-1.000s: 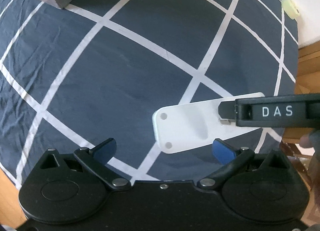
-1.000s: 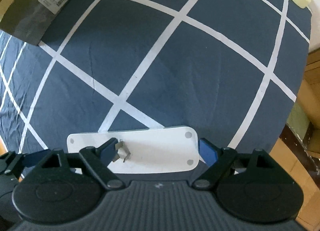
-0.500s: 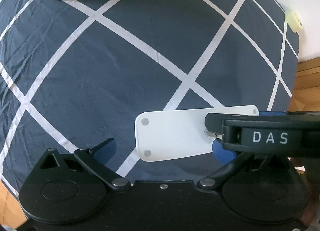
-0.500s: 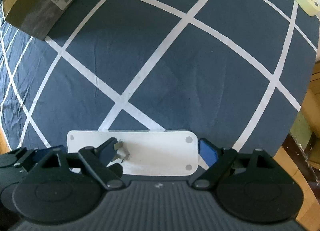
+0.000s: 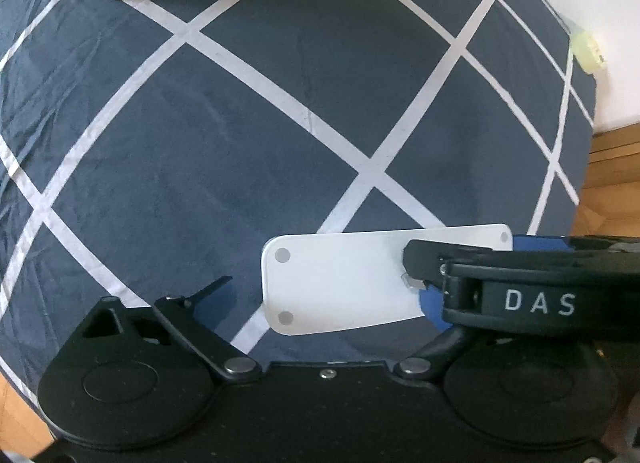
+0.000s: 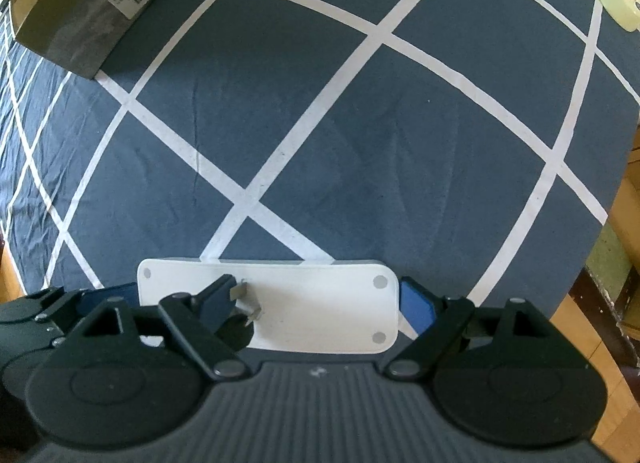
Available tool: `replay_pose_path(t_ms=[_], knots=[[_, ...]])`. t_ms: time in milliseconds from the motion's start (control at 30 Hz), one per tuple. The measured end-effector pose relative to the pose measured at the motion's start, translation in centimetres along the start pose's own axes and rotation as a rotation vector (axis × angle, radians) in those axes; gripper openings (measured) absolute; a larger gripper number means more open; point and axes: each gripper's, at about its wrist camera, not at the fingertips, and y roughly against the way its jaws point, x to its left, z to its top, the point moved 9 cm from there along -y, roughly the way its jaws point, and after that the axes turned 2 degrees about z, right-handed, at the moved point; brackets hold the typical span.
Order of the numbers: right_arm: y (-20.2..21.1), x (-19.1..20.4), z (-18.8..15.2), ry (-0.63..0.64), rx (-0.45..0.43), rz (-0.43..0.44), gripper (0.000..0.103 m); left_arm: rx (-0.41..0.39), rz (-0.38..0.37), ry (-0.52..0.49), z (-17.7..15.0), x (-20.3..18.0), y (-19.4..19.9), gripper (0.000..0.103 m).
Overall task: Organize objects
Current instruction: 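Lift the white power strip with the right gripper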
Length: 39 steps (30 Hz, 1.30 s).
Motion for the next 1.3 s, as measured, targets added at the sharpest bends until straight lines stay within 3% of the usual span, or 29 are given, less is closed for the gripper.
replay_pose_path(t_ms=[100,467,1000,1300], knots=[[0.3,-0.2,-0.2,0.002,-0.003,-0.004,0.086,-0.001,-0.024,-0.005,0.0,-0.3,0.3,0.083],[0.3,0.6,-0.4,-0.018,-0.014,-0.001,0.086,0.006,-0.015,-0.031,-0.2,-0.3,1.0,0.083],[5.0,5.0,1.1,-0.052,-0.124,0.037,0.086,-0.078,0.018,-0.115,2.2,1.5,7.3,0.083],[7.6,9.4,3.4,-0.107,-0.202,0.03,0.086,-0.121,0.012,-0.205,5.5,4.2,11.6,0.083]])
